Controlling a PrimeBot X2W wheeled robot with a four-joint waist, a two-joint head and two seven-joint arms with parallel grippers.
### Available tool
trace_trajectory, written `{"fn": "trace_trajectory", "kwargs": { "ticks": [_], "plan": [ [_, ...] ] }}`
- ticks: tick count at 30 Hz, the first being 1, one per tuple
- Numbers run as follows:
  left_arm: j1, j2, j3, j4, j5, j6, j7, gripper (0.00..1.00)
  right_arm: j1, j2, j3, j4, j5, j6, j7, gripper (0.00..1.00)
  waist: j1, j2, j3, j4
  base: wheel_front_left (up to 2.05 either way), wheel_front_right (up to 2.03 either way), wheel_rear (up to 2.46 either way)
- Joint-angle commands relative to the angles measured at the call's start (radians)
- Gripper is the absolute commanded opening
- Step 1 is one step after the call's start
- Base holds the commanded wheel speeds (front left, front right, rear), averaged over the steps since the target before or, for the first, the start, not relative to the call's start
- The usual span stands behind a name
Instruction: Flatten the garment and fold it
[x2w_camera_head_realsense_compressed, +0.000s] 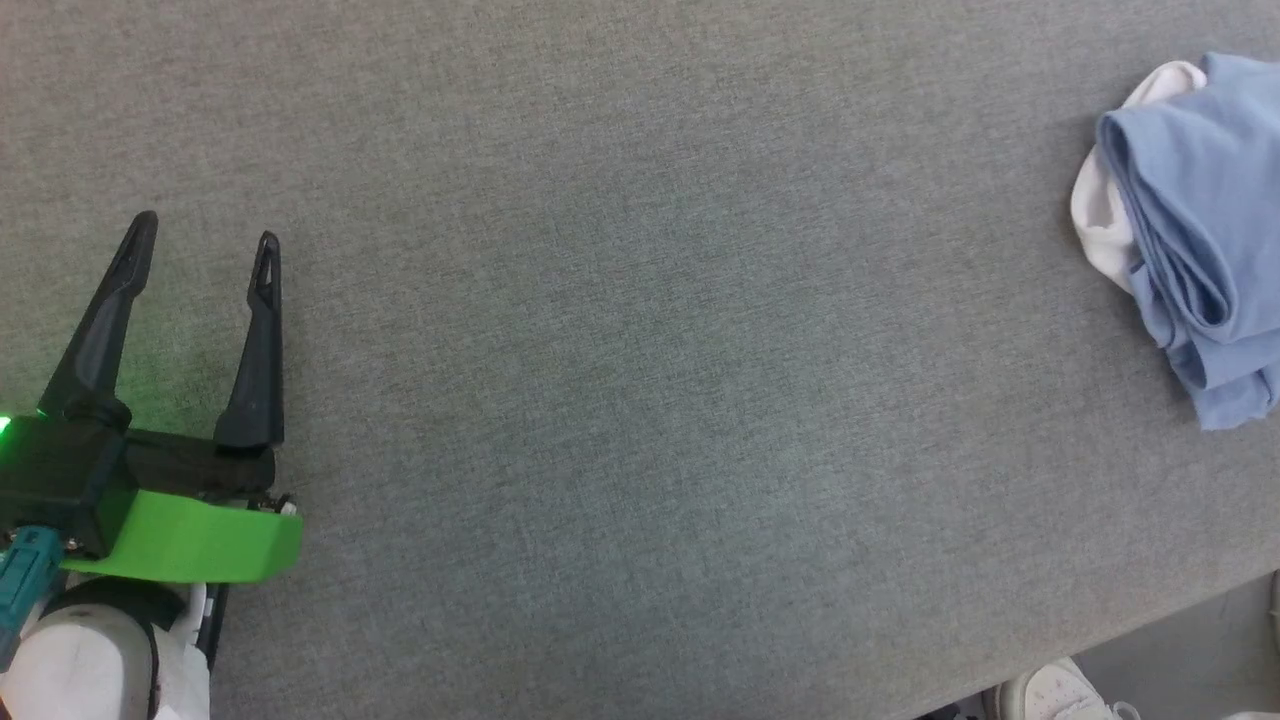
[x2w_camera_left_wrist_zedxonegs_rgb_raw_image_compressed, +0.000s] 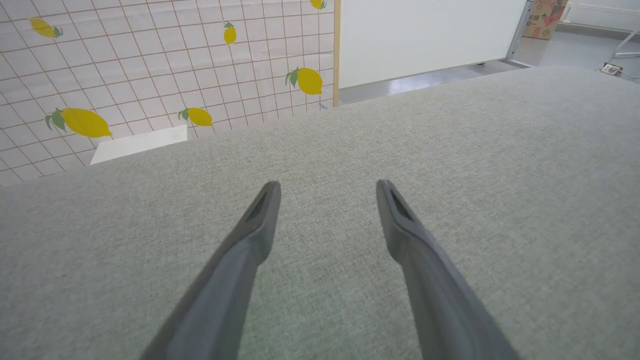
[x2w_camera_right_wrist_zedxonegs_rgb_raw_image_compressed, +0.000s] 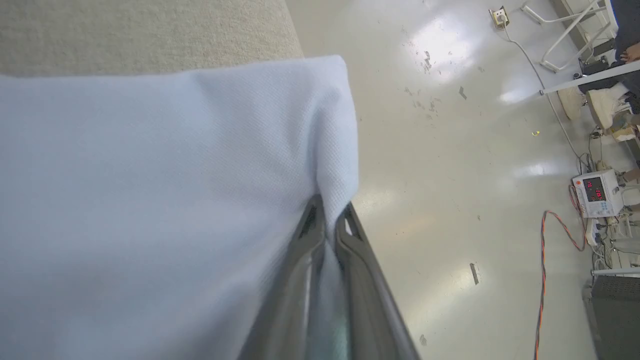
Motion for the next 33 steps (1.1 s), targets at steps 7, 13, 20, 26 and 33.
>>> {"fn": "trace_trajectory", "kwargs": {
  "ticks": [7, 13, 20, 26, 33],
  "plan": [
    [-0.022, 0.012, -0.002, -0.003, 0.003, 0.010, 0.002, 1.00, -0.065, -0.002, 0.018, 0.097, -0.028, -0.002, -0.063, 1.00, -0.0001, -0.0001, 0.002, 0.016, 0.00, 0.00, 0.00],
    [-0.025, -0.002, -0.011, 0.022, 0.000, 0.017, -0.025, 1.00, -0.094, -0.007, 0.038, 0.153, -0.028, -0.002, -0.082, 1.00, -0.0001, -0.0001, -0.023, 0.033, 0.00, 0.00, 0.00],
    [-0.017, -0.019, -0.024, 0.068, 0.008, 0.032, -0.081, 1.00, -0.082, -0.015, 0.041, 0.192, -0.007, -0.002, -0.110, 1.00, -0.0001, -0.0001, -0.086, 0.062, 0.00, 0.00, 0.00],
    [0.001, -0.064, -0.028, 0.118, -0.028, 0.051, -0.120, 1.00, -0.031, -0.003, 0.037, 0.200, 0.028, -0.002, -0.146, 1.00, -0.0001, -0.0001, -0.170, 0.095, 0.00, 0.00, 0.00],
    [0.043, -0.101, -0.022, 0.170, -0.057, 0.075, -0.155, 1.00, 0.070, 0.041, 0.065, 0.138, 0.101, -0.002, -0.192, 1.00, -0.0001, -0.0001, -0.269, 0.135, 0.00, 0.00, 0.00]
  ]
}}
